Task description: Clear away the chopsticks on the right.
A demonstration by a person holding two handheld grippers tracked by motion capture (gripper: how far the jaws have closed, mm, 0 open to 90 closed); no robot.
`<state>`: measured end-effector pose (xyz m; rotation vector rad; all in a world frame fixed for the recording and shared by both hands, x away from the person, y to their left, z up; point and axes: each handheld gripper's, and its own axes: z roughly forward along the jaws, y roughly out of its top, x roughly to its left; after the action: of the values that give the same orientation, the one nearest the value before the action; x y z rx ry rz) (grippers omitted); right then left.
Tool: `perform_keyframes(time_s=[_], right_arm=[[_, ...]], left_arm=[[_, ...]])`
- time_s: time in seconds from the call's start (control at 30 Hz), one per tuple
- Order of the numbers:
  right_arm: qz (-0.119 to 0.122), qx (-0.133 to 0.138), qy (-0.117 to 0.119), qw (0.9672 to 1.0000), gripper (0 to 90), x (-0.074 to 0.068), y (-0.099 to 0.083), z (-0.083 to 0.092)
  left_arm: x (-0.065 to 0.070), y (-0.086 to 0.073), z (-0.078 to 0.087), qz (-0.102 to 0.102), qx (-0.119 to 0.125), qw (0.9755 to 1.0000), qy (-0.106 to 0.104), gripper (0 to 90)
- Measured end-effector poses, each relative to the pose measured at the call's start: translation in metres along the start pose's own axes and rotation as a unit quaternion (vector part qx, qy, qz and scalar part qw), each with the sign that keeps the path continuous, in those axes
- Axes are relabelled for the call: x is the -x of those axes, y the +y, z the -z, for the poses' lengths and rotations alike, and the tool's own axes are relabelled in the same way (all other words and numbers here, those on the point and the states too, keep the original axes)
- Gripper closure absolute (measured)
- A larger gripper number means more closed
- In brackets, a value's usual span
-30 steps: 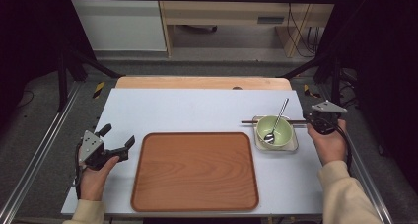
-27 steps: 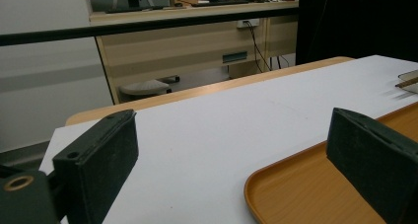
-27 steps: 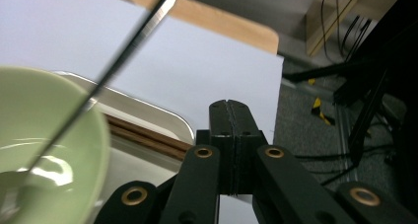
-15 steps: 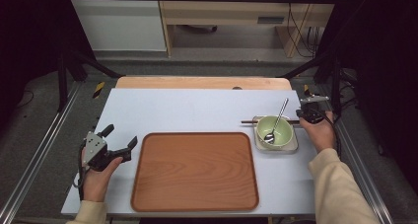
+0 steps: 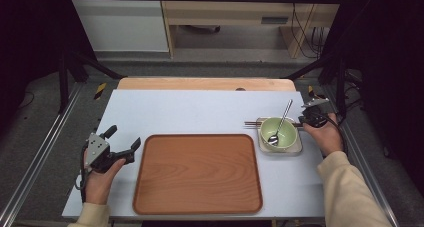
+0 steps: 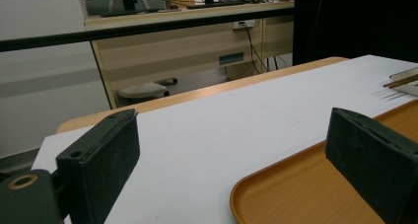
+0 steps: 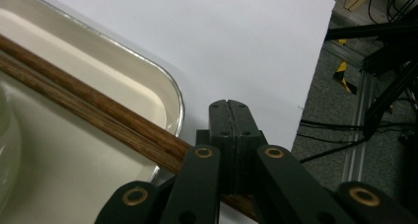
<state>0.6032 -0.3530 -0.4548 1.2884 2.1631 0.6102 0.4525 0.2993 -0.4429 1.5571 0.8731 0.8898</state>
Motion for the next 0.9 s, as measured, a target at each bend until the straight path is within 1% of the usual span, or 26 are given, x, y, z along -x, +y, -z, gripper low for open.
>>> perform_keyframes(time_s=[0.07,0.1,0.17,0.23,0.27,0.4,0.5,0.73,0.8,0.9], right_arm=[[-0.001,0.0,0.005,1.0,90.0,-0.001,-0.001,0.004],[-0.002,-0.005,0.011,0.9999,90.0,-0.001,-0.001,0.007],[0.012,-0.01,0.016,0.9998,90.0,-0.004,-0.003,0.009],[0.013,-0.011,0.021,0.9996,90.0,-0.006,-0.004,0.013],[0.016,-0.012,0.019,0.9996,90.0,-0.007,-0.004,0.015],[0.019,-0.014,0.023,0.9995,90.0,-0.011,-0.006,0.021],[0.026,-0.016,0.028,0.9992,90.0,-0.013,-0.006,0.024],[0.017,-0.011,0.037,0.9991,90.0,-0.013,-0.007,0.025],[0.017,-0.009,0.036,0.9992,90.0,-0.013,-0.008,0.025],[0.008,-0.012,0.026,0.9996,90.0,-0.011,-0.009,0.022]], left_arm=[[0.0,0.0,0.001,0.0,0.001,1.0,0.0,6.1],[0.0,0.0,0.002,0.0,0.001,1.0,0.0,6.1],[0.0,0.0,0.004,-0.001,0.001,1.0,0.0,6.1],[0.0,-0.001,0.007,-0.005,0.0,1.0,0.002,6.1],[-0.001,-0.001,0.008,-0.006,0.0,1.0,0.004,6.1],[-0.004,0.0,0.012,-0.001,0.004,1.0,0.009,6.1],[-0.006,-0.001,0.012,0.002,0.005,0.9999,0.01,6.1],[-0.006,-0.001,0.011,0.003,0.003,1.0,0.009,6.3],[-0.006,-0.001,0.011,0.002,0.003,1.0,0.008,6.3],[-0.005,-0.002,0.011,0.0,0.0,1.0,0.007,6.3]])
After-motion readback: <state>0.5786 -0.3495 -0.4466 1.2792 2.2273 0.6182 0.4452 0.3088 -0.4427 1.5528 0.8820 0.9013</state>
